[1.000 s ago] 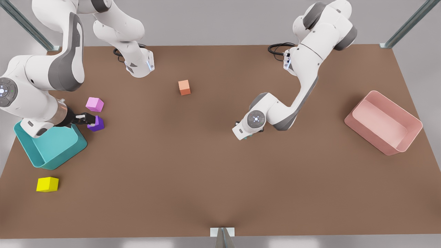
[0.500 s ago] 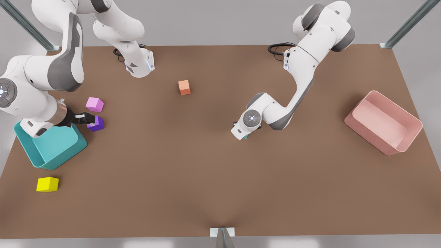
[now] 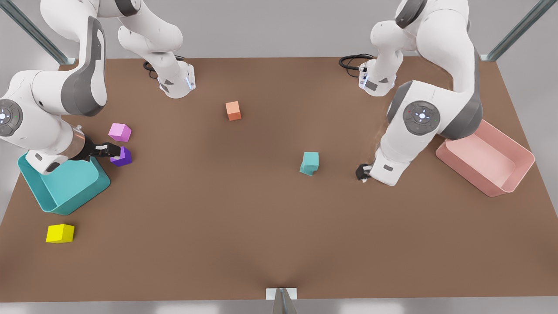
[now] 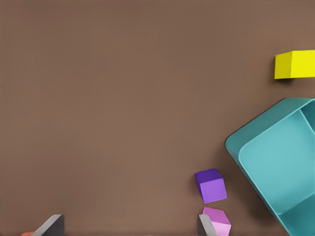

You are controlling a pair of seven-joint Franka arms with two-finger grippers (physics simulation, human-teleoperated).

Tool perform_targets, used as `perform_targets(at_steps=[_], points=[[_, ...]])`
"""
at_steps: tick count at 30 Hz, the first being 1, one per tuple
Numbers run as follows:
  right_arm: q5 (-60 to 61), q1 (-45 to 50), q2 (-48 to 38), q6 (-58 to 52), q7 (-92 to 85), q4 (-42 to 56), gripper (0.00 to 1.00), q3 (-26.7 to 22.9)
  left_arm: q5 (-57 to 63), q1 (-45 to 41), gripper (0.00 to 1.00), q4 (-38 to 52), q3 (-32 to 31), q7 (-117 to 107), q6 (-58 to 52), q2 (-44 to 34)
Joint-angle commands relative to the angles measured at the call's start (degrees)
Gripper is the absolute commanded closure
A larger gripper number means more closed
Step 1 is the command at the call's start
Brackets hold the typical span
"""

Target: Stack the two blue cubes on top of each other

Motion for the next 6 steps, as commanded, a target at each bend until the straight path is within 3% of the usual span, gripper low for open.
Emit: perform_targets(at_steps=[1, 2, 6], points=[[0.0, 0.0, -0.1, 0.0, -0.1, 0.0, 0.00, 0.0, -16.8, 1.1, 0.00, -6.8, 10.8, 34.0, -7.2, -7.7], [-0.1, -0.1, -0.1, 0.0, -0.1, 0.0, 0.00, 0.0, -16.5, 2.0, 0.00, -21.4, 10.0, 37.2, 5.4, -16.6], [-0.1, 0.0, -0.1, -0.1, -0.1, 0.0, 0.00, 0.0, -16.5, 2.5, 0.00, -15.3, 10.3, 38.7, 3.3, -13.0]])
